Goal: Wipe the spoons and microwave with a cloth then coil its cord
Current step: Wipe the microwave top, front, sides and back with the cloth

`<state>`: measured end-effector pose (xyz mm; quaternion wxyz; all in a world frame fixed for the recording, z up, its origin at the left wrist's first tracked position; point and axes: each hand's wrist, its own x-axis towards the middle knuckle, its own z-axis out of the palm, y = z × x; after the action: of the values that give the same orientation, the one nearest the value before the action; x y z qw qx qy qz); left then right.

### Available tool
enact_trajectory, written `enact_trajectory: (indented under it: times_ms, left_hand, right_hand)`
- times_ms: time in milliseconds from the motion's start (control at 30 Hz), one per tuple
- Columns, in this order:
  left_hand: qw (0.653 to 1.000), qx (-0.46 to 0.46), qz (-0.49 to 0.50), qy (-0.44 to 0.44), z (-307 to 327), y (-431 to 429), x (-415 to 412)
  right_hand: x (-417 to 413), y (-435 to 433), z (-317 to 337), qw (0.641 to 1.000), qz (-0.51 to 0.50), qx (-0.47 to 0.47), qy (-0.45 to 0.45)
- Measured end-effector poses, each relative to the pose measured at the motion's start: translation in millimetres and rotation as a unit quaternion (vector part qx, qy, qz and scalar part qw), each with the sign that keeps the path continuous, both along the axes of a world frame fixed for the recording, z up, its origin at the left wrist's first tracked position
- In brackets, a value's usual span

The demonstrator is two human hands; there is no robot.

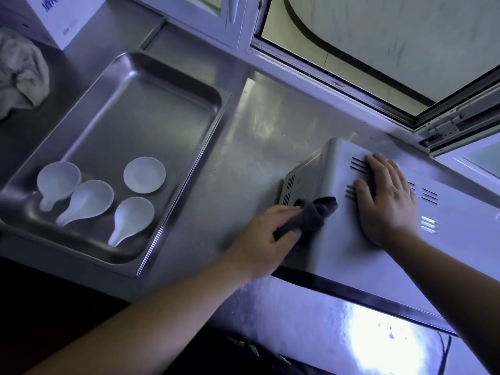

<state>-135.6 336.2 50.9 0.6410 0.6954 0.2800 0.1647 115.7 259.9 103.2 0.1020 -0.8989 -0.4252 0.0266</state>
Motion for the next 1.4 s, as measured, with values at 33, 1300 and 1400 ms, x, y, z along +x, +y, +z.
enact_trajectory:
  times_ms: [33,1300,1400]
  left_hand:
    - [1.000,0.006,0.000,-0.001,-3,-9,-8]
    - [0.957,0.268,-0.022,0.109,12,75,86]
    - [0.972,0.224,-0.041,0.063,0,40,46]
  right_hand:
    - [0,0,0,1.000,-0.001,0.000,0.000]
    - [0,0,1,1.000,0.002,0.007,-0.002]
    - [0,0,1,1.000,0.005,0.009,-0.001]
